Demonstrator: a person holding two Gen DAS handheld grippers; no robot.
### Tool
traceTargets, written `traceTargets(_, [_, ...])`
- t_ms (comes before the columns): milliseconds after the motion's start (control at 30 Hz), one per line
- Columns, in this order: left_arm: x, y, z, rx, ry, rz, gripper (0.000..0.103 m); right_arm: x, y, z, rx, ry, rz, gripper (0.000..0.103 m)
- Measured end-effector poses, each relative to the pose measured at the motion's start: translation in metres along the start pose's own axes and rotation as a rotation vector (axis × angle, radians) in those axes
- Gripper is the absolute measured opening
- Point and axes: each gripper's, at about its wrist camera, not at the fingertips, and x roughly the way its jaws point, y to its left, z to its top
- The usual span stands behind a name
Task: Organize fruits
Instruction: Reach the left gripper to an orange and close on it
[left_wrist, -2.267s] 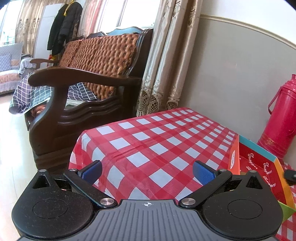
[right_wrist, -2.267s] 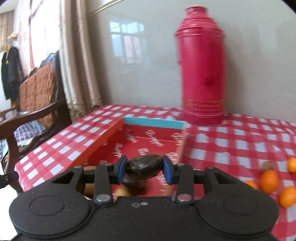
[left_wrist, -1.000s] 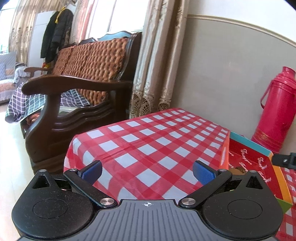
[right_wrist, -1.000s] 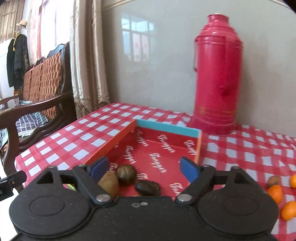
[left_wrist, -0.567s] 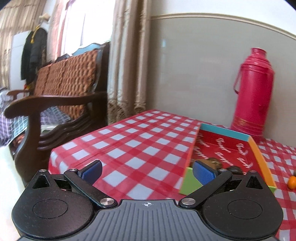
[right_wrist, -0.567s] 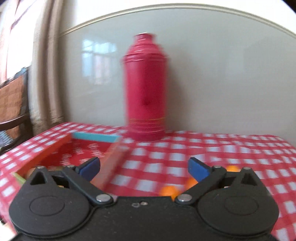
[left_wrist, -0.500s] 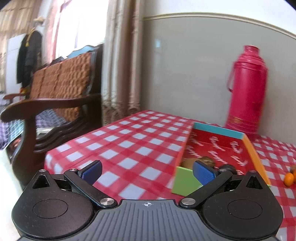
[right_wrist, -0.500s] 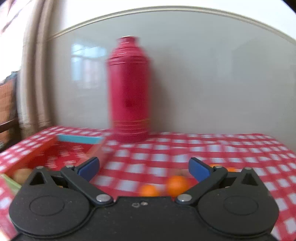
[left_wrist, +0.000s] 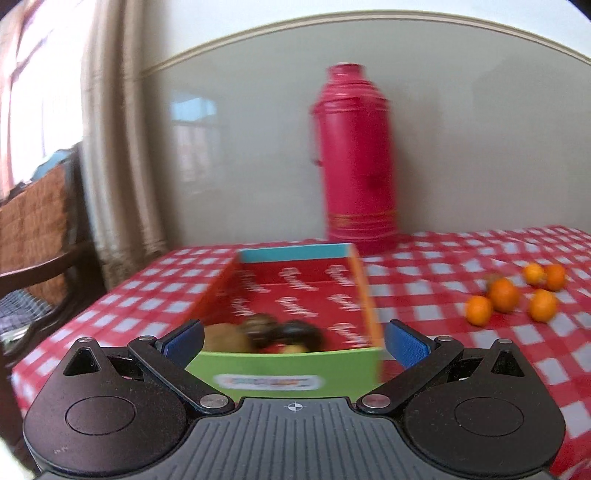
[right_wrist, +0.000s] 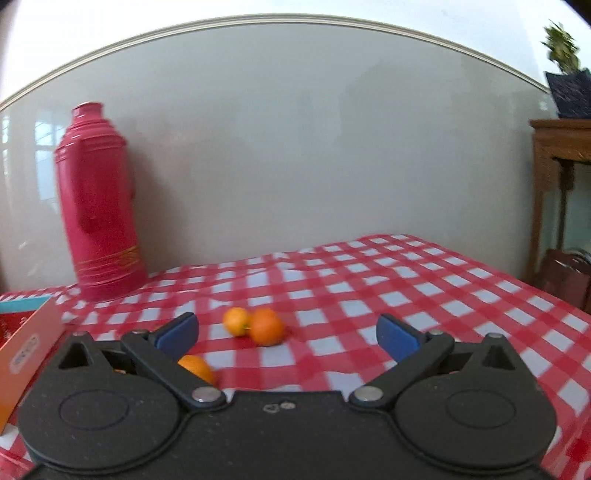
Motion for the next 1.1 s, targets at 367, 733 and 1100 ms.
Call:
traceTargets(367, [0.017,-0.083,0.017,0.111,-0.001,-0.181,0.103,-0.012,-0.046,-0.005,0.018,-0.010,-0.184,0.097])
traceTargets(733, [0.073,-0.150,0.028,0.199,0.111,-0.298,0.085,-0.015,-0.063,-0.005,0.052,-0.002,-0.191,0.097])
traceTargets(1100, [0.113,-0.166,0.021,0.200,0.213,-0.328,0.054,-0.010,-0.067,-0.003,0.092,0.011,-0.167,0.097])
